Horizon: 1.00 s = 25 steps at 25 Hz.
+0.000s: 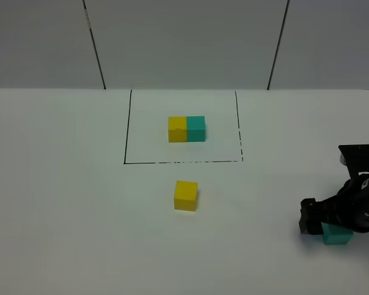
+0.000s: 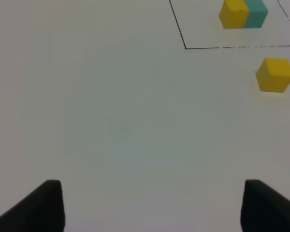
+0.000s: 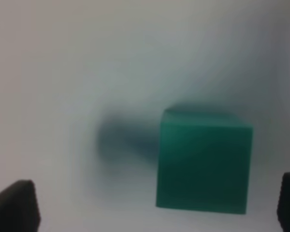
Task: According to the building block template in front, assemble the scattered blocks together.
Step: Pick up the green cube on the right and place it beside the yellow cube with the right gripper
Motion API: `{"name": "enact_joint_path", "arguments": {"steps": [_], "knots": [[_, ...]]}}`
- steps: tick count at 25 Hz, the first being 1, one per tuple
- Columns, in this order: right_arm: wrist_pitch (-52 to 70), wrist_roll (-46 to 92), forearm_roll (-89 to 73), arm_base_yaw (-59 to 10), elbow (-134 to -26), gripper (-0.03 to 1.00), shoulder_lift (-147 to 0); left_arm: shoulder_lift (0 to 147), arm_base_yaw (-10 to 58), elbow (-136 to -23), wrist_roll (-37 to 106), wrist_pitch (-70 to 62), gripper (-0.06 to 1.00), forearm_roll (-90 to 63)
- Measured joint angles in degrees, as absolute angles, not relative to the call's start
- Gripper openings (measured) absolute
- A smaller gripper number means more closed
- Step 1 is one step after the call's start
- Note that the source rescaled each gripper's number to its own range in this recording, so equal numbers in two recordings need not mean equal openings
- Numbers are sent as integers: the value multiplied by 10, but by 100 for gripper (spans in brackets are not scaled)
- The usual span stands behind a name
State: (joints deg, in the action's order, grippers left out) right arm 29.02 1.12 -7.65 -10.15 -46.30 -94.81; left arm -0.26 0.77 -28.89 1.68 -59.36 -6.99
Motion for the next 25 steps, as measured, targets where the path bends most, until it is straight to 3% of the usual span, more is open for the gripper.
{"name": "enact_joint_path", "arguments": {"steps": [25], "knots": [[236, -40, -29, -102, -464, 100, -1038, -3, 8, -289, 17, -594, 65, -70]]}}
